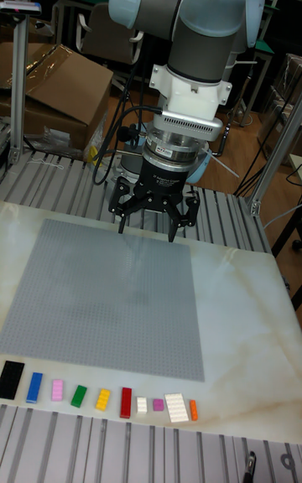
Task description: Stack small Lego blocks one on top of the other
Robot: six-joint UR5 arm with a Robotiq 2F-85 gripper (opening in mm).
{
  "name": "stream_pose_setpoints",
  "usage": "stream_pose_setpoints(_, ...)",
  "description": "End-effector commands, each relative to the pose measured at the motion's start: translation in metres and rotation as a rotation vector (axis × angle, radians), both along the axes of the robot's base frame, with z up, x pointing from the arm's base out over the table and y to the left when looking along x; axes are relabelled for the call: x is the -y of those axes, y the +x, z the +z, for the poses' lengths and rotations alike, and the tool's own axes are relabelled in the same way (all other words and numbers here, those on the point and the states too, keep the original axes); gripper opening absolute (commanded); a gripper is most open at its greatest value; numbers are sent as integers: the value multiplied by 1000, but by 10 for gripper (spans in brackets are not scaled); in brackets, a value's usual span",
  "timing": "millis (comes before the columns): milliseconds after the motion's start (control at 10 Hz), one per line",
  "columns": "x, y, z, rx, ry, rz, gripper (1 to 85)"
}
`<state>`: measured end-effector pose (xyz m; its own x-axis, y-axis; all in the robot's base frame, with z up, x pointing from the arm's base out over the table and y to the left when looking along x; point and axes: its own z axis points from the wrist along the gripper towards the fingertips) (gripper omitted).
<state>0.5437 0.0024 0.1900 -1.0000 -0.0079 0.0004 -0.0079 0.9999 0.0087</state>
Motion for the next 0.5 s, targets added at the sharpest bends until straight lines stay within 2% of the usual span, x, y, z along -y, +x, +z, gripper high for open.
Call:
stream_pose_setpoints(0, -2, 0, 0, 0, 0, 0, 840)
stream_pose_setpoints(100, -2, 34, 2, 132, -3, -19, 10)
stream_pose_setpoints(400, -2, 34, 2, 130, -4, -16, 10)
